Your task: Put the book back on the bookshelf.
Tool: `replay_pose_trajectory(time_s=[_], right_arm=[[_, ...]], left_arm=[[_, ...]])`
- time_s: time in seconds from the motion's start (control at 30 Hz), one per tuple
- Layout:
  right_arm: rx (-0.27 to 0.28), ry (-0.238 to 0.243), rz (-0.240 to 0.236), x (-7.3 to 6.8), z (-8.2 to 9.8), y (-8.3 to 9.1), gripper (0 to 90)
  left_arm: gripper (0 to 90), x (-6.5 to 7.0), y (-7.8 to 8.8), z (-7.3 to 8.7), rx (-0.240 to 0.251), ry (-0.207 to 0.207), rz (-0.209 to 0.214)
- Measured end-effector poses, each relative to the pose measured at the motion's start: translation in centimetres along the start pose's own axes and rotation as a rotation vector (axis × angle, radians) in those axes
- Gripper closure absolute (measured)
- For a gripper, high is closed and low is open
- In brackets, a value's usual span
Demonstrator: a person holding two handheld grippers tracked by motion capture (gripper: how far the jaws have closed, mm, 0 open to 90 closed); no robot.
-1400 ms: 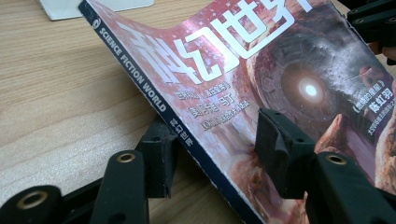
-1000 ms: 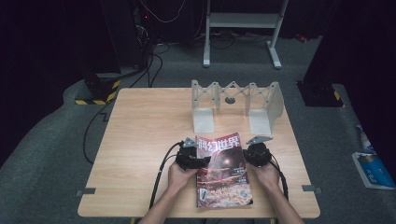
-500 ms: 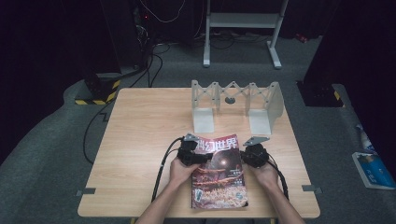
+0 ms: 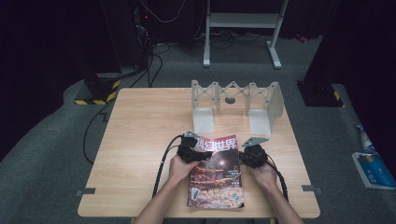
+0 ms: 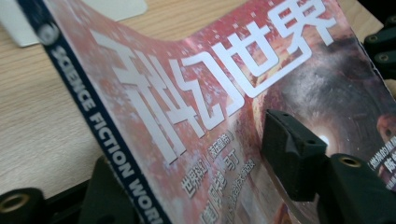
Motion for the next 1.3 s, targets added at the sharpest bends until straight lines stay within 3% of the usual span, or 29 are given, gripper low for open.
replay_pose_trajectory(time_s=[0.1,0.5,0.67,0.83,0.97,1.17,1.3], right_arm=[[0.001,-0.006,-0.003,0.0,0.0,0.0,89.9],[0.015,-0.036,-0.004,0.0,0.2,0.0,89.3],[0.033,-0.049,0.006,-0.1,0.4,0.1,83.0],[0.04,-0.064,0.043,0.0,0.7,0.3,68.8],[0.045,-0.108,0.062,0.6,1.4,0.8,60.6],[0.051,-0.123,0.17,2.5,3.4,2.1,52.5],[0.073,-0.169,0.212,3.7,4.8,2.9,46.4]], left_arm=[[47.5,0.5,-0.3,-0.4,-0.029,-0.013,0.003],[66.8,0.6,0.3,-0.7,-0.032,0.067,0.027],[71.0,0.6,0.8,-0.7,-0.035,0.08,0.029],[74.3,0.9,1.1,-1.0,-0.017,0.078,0.033],[75.6,1.1,1.3,-1.1,-0.006,0.078,0.038],[76.9,1.7,1.8,-1.3,0.004,0.064,0.037],[77.5,1.9,2.0,-1.4,0.016,0.069,0.043]])
Point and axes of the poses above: each handheld gripper's, and its own axes: y roughly backward along the jaws, z roughly out of its underside, x roughly to its right, the point moved 4 cm from there along -y, roughly forward along the jaws, and after that the axes turned 9 degrees about z, right-handed, at the moved point
